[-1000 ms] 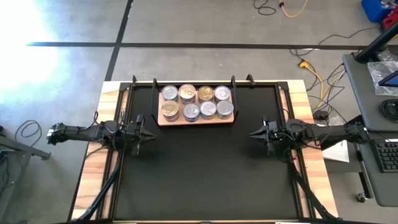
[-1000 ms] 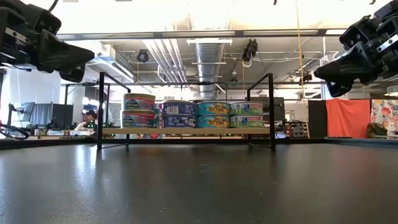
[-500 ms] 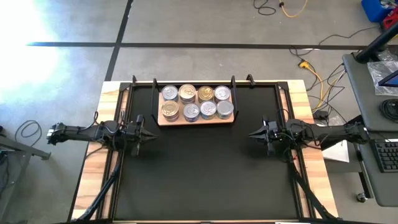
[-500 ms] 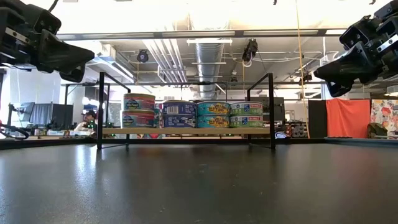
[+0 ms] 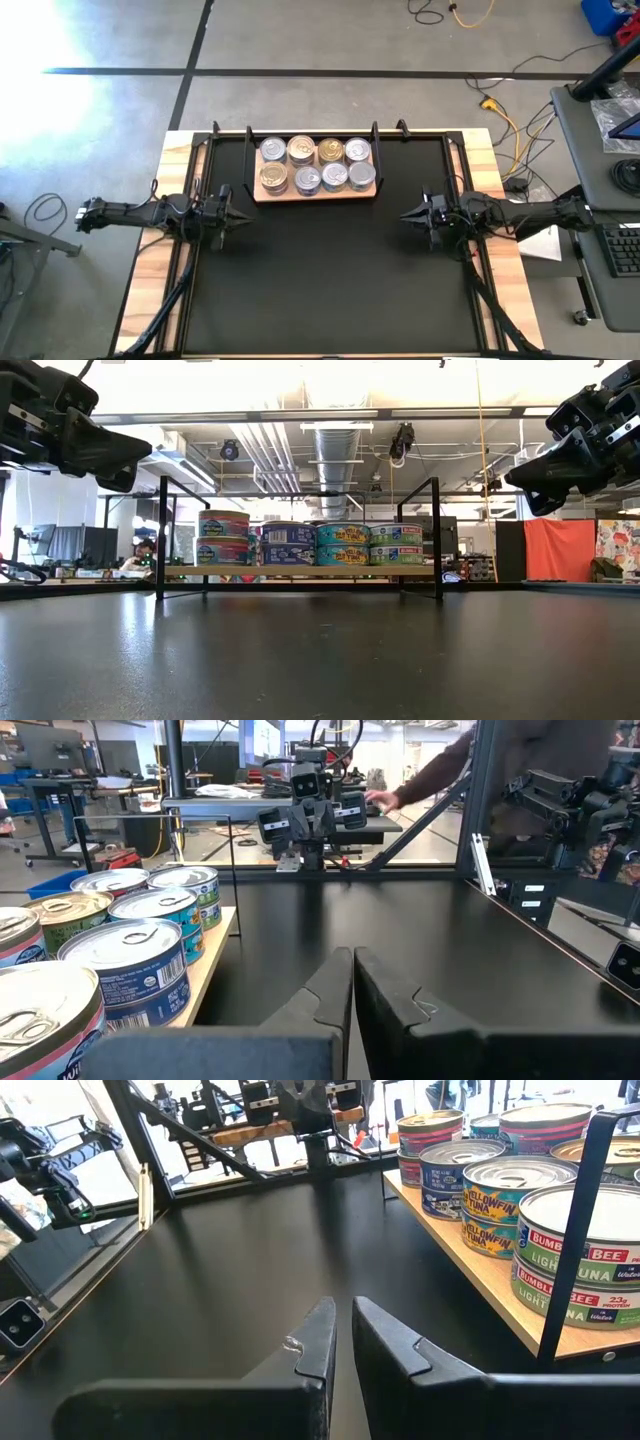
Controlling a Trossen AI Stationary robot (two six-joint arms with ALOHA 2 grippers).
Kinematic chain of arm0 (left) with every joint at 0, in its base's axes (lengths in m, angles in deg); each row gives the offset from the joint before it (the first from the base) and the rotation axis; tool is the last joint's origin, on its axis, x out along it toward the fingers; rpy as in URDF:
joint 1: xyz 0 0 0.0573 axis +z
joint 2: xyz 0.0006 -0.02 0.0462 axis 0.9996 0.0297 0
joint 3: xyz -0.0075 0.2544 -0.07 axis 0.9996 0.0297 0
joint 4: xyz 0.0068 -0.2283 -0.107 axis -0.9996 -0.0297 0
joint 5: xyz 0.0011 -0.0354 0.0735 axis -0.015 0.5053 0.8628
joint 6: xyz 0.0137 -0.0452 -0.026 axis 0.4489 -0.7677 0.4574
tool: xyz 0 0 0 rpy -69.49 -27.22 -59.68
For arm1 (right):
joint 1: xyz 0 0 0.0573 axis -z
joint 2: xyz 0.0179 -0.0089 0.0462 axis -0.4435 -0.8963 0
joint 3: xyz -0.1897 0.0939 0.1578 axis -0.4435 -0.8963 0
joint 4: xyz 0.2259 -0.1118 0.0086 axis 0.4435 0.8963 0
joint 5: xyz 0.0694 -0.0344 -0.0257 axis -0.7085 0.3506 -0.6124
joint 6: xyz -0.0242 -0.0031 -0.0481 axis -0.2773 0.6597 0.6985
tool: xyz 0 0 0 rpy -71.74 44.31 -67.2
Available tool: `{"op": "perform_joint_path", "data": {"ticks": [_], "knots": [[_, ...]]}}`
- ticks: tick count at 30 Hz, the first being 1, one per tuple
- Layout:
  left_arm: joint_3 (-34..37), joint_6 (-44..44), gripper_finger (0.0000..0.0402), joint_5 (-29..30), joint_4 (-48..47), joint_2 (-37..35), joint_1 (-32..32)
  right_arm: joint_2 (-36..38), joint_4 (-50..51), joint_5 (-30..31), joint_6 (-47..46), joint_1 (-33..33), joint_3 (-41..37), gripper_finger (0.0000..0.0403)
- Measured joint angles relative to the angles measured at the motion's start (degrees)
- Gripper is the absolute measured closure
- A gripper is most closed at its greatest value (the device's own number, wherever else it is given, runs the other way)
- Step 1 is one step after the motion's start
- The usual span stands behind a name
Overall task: Stack canned seafood by type on shelf
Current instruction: Return to Home Position
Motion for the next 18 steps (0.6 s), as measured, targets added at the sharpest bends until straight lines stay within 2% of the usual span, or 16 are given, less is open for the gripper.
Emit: {"op": "perform_joint_path", "data": {"ticks": [11,18], "knots": [[0.0,0.0,0.0402,0.0,0.0,0.0,0.0,0.0,0.0,0.0,-0.01,-0.12,0.0,0.0374],[0.0,0.0,0.0402,0.0,0.0,0.0,-0.02,0.01,0.0,-0.08,0.0,-2.4,0.0,0.0374]]}}
